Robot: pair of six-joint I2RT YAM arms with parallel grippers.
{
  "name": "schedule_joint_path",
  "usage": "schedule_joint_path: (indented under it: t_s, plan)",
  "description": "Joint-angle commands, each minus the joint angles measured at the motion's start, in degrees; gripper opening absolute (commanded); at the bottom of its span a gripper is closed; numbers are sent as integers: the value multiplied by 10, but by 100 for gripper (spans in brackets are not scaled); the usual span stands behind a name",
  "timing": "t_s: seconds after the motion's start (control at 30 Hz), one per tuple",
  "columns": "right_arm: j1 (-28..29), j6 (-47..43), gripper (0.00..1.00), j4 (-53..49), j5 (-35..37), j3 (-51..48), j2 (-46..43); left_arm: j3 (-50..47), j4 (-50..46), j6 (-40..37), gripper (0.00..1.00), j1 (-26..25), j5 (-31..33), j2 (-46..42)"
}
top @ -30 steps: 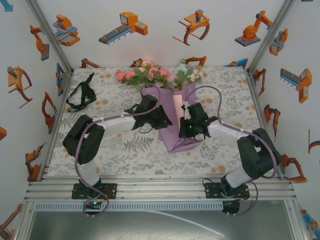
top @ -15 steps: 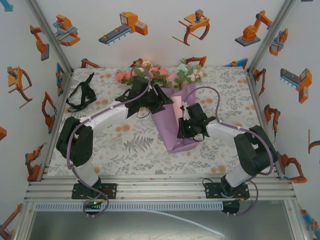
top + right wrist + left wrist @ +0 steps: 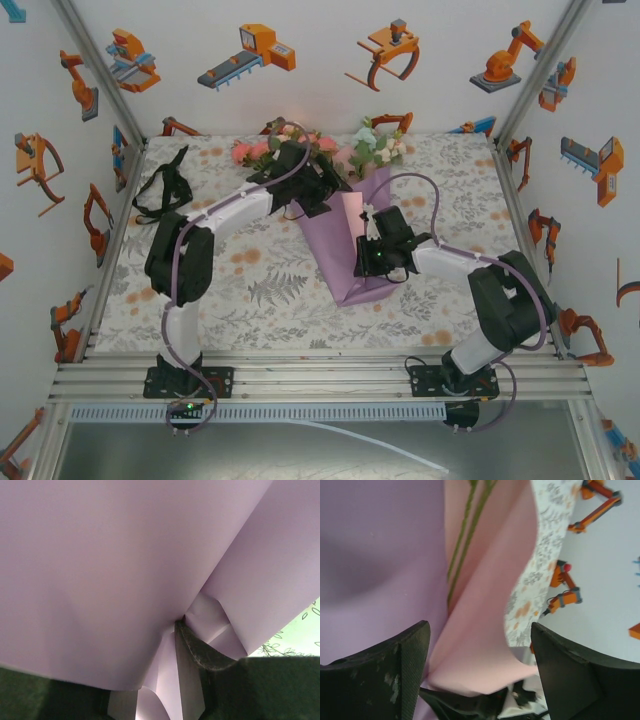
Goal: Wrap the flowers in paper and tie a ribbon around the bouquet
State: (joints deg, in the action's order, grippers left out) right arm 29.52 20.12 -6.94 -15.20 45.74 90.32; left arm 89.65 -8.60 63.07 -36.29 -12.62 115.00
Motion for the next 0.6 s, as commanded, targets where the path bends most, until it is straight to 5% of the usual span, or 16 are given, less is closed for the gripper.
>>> schedule_joint_path:
  t_s: [0.0, 0.17, 0.37, 0.57]
  plan:
    - [0, -10, 35, -8, -3, 1, 12, 27, -7, -20, 68, -3, -55, 15]
    - [0, -13, 36, -14, 1, 4, 12, 16, -20, -39, 45, -3, -53, 15]
    - [0, -19, 49, -21, -3, 8, 11, -7, -28, -107, 0, 8, -39, 0]
    - [0, -6, 63, -20, -23, -2, -43, -54, 50, -183, 0, 35, -33, -7]
